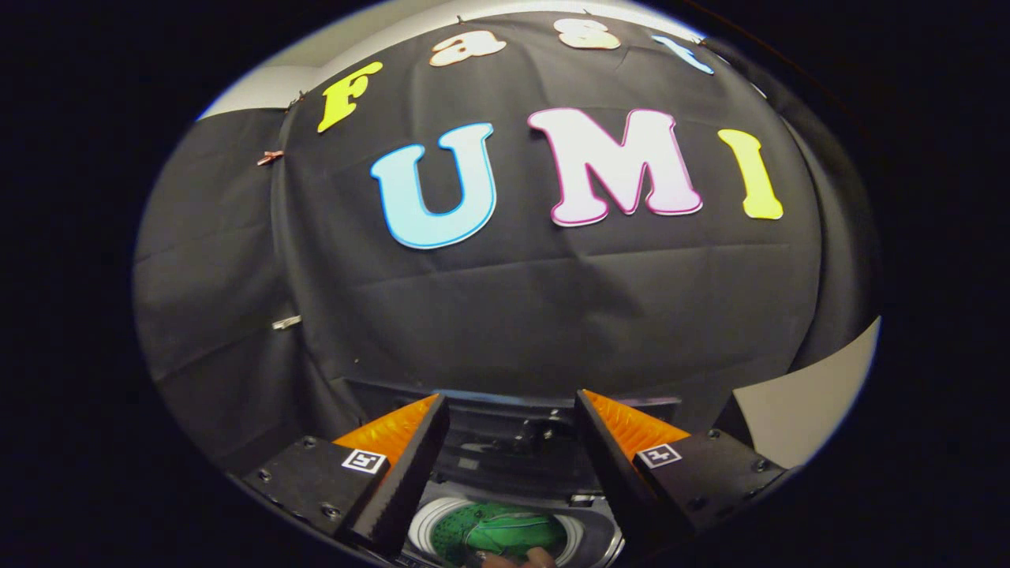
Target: Put the clothes into the washing machine and then close the washing machine lid.
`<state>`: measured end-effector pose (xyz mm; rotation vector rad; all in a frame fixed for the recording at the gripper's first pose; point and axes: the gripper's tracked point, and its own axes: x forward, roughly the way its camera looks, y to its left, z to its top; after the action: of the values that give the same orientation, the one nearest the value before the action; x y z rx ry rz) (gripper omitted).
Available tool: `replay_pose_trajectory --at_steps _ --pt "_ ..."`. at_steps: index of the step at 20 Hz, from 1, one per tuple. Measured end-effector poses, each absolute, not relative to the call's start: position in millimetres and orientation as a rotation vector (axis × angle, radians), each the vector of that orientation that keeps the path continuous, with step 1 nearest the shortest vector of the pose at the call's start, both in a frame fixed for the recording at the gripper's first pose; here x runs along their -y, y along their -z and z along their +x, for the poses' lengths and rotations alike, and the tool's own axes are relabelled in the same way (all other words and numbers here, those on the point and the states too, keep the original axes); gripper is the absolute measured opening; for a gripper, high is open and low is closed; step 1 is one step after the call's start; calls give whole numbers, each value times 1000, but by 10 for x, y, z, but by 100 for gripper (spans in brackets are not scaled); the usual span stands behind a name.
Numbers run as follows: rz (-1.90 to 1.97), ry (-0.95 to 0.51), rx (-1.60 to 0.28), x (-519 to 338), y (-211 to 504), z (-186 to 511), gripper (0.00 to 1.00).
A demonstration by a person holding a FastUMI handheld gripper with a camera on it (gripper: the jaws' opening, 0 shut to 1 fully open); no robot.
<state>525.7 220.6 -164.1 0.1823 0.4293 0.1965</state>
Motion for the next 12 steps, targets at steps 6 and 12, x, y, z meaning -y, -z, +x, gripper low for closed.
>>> replay_pose_trajectory --at_steps 6,12 --pt "112 -103 -391 -1991 1673 5472 99" --pt "101 -52 -442 -1914 1887 5676 99"
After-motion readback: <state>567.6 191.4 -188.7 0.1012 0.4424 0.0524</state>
